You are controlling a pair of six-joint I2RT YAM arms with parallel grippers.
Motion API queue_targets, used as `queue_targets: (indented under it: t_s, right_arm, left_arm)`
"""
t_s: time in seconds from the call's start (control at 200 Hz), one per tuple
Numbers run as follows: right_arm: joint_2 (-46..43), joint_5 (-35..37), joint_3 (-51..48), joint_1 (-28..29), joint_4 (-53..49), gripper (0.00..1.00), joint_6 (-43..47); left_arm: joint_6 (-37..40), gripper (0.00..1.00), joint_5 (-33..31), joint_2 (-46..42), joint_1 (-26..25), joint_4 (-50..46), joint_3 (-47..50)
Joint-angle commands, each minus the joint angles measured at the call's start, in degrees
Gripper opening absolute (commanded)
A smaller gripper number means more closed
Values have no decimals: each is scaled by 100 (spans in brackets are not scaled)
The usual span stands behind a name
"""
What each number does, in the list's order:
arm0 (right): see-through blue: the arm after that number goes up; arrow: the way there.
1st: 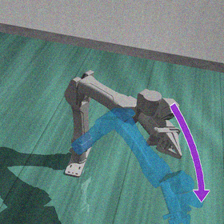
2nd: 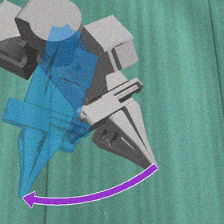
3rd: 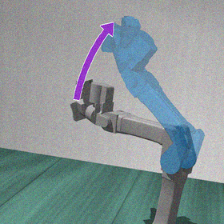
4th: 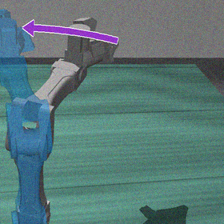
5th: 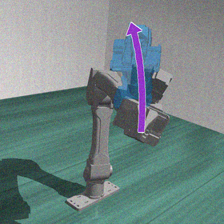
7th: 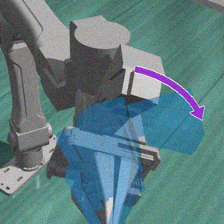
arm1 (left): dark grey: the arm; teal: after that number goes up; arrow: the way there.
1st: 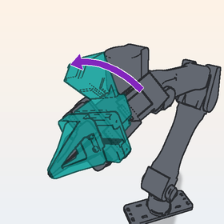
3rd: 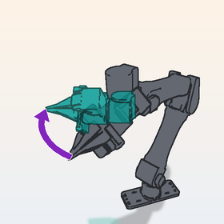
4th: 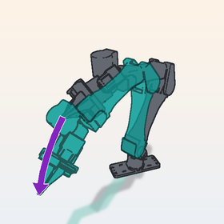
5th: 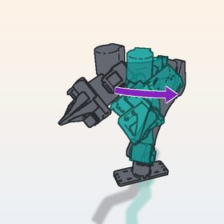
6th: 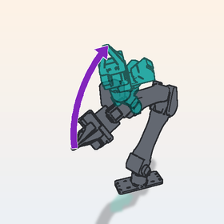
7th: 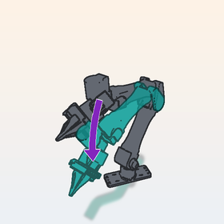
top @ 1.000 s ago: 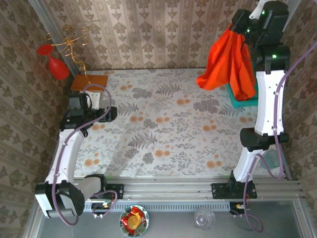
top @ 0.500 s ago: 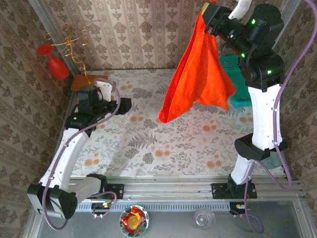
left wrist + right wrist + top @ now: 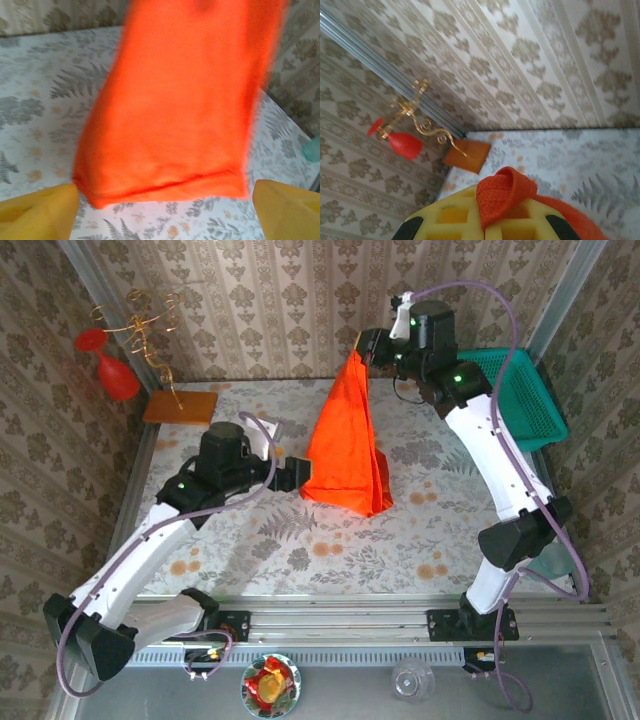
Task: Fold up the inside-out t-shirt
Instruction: Flatten out the T-shirt at the center of the table.
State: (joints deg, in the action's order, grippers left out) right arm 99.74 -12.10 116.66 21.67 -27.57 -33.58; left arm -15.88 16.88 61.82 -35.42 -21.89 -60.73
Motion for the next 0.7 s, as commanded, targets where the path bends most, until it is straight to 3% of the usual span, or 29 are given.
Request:
queue_targets:
  t_s: [0.0, 0.265, 0.695]
  right_arm:
    - [-102, -240, -109, 134, 771, 0, -287]
    - [115, -149, -144, 359, 848, 0, -376]
    - [57, 95, 57, 738, 841, 0, -463]
  left_arm:
    - [-277, 90, -666, 109, -354, -18, 75]
    - [-617, 90, -1624, 1223, -1195, 70, -131]
    - [-1158, 94, -2070, 2506, -1796, 364, -653]
